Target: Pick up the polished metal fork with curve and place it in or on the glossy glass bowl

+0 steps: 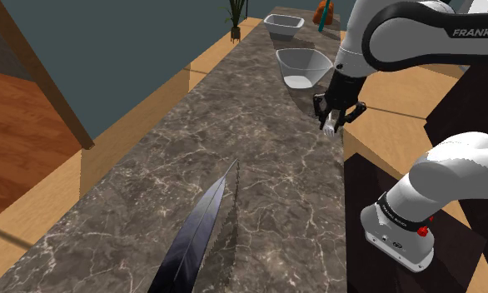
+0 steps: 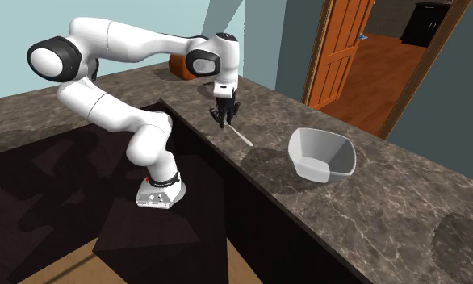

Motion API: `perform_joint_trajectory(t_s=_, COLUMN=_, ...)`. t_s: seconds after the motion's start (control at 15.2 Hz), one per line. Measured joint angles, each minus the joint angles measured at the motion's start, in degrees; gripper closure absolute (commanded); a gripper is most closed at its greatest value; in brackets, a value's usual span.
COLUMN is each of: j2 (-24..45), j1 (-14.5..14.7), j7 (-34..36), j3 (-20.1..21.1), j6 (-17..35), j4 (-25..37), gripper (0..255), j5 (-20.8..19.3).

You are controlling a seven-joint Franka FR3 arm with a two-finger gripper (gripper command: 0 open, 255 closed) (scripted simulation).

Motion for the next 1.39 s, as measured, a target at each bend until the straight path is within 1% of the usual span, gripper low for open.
perform_joint_trajectory(t_s=0.59, j2=-0.3, j1=-0.7, j7=0.5, j3=-1.9, j6=-7.0, j4=6.7, gripper=255, j5=-1.8)
perform_joint_trajectory(t_s=1.39, j2=1.5, j1=-1.5, j7=1.2, j3=-3.7, j6=-15.1, j4=16.6, gripper=255, j5=-3.6)
